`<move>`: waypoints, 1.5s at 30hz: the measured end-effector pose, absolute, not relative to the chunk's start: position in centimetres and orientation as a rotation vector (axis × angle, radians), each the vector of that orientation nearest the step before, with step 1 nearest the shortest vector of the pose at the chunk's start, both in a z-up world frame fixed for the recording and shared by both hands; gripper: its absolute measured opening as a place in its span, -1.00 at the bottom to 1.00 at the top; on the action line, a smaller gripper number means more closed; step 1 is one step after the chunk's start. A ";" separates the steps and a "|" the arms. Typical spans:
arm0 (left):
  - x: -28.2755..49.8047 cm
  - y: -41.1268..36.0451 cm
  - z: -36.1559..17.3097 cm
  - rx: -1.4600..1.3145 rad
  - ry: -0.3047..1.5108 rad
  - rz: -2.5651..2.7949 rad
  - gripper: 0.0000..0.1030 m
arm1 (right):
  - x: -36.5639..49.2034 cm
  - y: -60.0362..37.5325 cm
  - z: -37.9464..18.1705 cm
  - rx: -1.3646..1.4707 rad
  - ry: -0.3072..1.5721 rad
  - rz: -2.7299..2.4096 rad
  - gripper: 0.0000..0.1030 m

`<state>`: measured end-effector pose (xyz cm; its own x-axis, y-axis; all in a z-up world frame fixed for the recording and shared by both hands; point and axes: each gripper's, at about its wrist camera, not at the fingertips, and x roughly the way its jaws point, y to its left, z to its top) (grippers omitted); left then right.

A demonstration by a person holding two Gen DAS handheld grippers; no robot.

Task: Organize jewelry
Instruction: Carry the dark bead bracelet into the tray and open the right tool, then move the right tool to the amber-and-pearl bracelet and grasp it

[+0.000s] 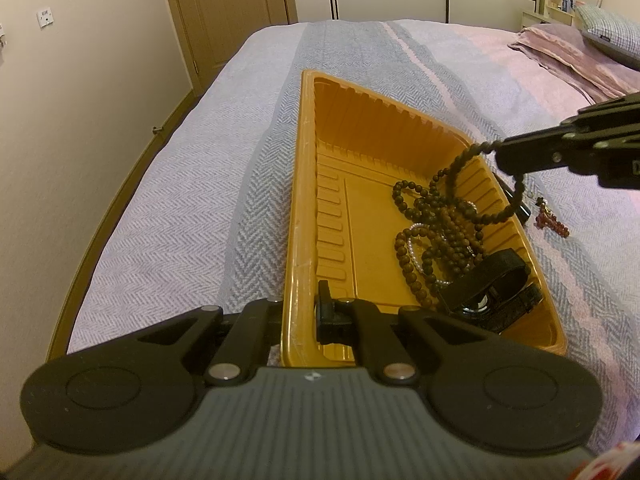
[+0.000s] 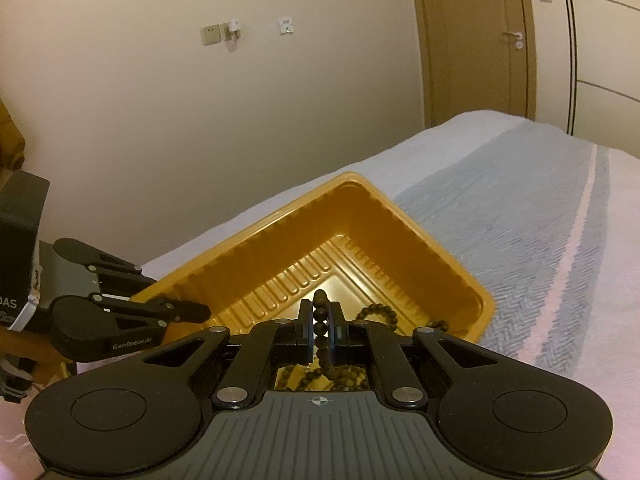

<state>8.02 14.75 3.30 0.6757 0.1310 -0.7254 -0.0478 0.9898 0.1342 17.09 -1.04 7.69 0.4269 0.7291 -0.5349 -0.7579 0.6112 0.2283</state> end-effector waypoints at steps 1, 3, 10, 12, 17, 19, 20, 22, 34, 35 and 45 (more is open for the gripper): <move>8.0 14.7 3.3 0.107 0.823 0.101 -0.93 | 17.2 -0.9 7.6 -0.049 0.648 0.932 -0.87; 8.0 14.8 3.3 0.107 0.823 0.101 -0.93 | 17.4 -0.6 7.3 -0.046 0.660 0.933 -0.87; 8.0 14.8 3.3 0.103 0.823 0.100 -0.93 | 17.9 -0.5 6.6 0.004 0.692 0.968 -0.85; 8.0 14.8 3.3 0.103 0.823 0.101 -0.93 | 18.1 -1.2 6.8 0.024 0.681 0.942 -0.82; 8.0 14.8 3.3 0.102 0.823 0.102 -0.93 | 18.4 -4.5 6.8 0.089 0.671 0.855 -0.50; 8.0 14.8 3.3 0.101 0.822 0.103 -0.93 | 18.4 -6.2 6.4 0.101 0.672 0.799 -0.41; 8.0 14.8 3.3 0.103 0.821 0.103 -0.93 | 18.3 -7.2 6.2 0.104 0.670 0.772 -0.38; 8.0 14.8 3.4 0.103 0.820 0.102 -0.93 | 18.2 -9.1 5.5 0.103 0.675 0.705 -0.37; 8.0 14.7 3.4 0.106 0.817 0.104 -0.93 | 16.9 -18.3 1.0 0.128 0.747 0.418 -0.36; 8.0 14.7 3.4 0.106 0.817 0.105 -0.93 | 16.8 -18.2 0.6 0.114 0.753 0.421 -0.36; 8.1 14.8 3.4 0.109 0.818 0.105 -0.92 | 17.9 -15.2 -2.4 0.008 0.790 0.489 -0.42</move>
<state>8.05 14.80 3.41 0.6791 0.1356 -0.7214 -0.0513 0.9891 0.1377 17.92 -15.24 -2.40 0.5988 0.4242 -0.6793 -0.4184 0.8890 0.1863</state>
